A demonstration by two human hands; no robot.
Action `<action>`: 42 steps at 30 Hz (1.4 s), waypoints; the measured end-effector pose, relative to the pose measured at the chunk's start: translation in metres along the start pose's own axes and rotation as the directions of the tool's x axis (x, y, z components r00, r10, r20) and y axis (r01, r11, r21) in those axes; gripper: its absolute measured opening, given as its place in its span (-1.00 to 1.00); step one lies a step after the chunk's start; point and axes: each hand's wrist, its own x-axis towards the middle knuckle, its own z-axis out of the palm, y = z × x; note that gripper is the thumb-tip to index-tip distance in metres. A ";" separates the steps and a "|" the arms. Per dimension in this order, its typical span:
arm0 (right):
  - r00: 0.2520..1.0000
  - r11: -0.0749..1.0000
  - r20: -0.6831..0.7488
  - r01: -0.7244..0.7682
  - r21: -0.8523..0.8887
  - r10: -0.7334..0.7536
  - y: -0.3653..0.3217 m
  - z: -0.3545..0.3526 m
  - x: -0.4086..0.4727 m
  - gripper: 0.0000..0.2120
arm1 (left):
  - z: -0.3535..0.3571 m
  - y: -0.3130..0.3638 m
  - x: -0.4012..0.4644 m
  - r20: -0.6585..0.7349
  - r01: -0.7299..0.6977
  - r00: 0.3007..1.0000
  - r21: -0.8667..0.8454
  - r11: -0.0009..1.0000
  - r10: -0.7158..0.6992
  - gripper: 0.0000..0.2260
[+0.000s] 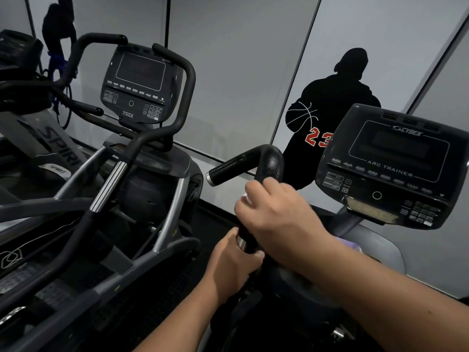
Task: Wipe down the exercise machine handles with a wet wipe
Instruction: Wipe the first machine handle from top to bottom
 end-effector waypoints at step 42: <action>0.934 0.901 -0.070 -0.316 0.299 0.350 0.058 0.008 0.012 -0.79 | -0.002 0.015 -0.005 -0.034 0.169 0.985 -0.029 0.985 -0.170 -0.79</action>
